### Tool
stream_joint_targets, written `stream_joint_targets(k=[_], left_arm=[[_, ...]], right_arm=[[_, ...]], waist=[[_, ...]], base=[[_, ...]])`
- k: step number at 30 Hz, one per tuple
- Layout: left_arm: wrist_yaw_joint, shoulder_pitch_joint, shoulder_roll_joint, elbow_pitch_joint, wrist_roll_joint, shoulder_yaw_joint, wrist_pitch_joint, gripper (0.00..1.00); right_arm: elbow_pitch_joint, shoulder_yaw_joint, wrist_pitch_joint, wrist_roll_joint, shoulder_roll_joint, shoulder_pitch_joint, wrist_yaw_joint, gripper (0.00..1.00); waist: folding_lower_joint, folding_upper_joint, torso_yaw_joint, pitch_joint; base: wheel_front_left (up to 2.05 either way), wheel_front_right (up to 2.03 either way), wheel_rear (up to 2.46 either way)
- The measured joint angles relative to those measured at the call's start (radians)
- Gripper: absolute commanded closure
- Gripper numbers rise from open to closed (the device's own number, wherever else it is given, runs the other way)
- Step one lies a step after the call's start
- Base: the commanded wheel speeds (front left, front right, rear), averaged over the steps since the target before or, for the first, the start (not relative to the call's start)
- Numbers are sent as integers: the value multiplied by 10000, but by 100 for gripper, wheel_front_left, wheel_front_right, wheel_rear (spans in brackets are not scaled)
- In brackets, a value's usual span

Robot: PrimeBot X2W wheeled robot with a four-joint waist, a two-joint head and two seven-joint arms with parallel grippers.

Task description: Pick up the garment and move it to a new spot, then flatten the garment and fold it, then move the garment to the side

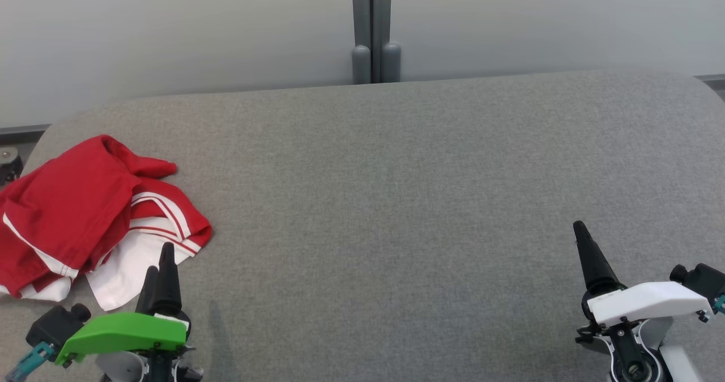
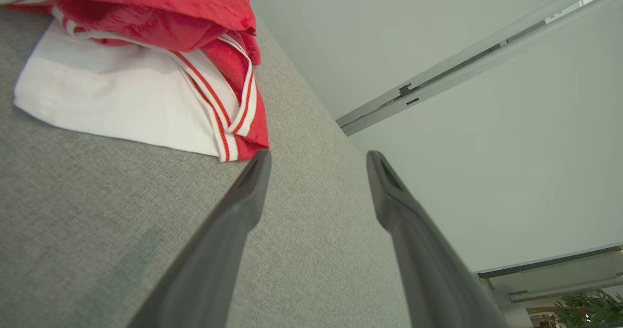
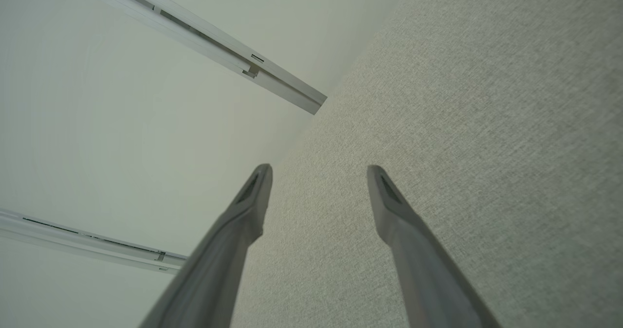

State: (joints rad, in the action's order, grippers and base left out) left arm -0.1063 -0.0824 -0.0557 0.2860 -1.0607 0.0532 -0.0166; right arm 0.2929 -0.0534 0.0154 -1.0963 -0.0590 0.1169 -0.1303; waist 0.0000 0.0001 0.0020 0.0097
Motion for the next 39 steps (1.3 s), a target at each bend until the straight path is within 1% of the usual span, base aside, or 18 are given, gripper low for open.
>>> stream_joint_targets(k=[2,3,5,6,15,29,39], left_arm=[[0,-3,-4,-4,48,-6,-15,0],[31,-11,-84,-48,861,-163,-161,0],[31,-11,-84,-48,861,-163,-161,0],[69,-11,-123,-50,1164,-230,-222,0],[307,-12,-282,77,2585,-612,-543,0],[508,-15,-520,372,4297,-1129,-965,0],[709,-4,-639,382,5407,-1377,-1246,0]], right_arm=[[0,6,4,42,0,3,0,0],[-12,23,161,784,0,22,0,0],[-12,23,161,784,0,22,0,0],[-15,36,211,1076,4,21,0,0],[-8,167,531,2533,6,22,0,0],[102,332,957,4525,17,61,0,0],[205,525,1237,5720,21,155,0,0]], waist=[[0,0,-1,1],[0,0,-8,18],[0,0,-8,18],[0,0,-7,21],[0,0,13,26],[0,0,21,13],[0,0,-45,27]], base=[[0,0,0],[0,0,0],[0,0,0],[0,0,0],[0,0,0],[0,0,0],[0,0,0]])
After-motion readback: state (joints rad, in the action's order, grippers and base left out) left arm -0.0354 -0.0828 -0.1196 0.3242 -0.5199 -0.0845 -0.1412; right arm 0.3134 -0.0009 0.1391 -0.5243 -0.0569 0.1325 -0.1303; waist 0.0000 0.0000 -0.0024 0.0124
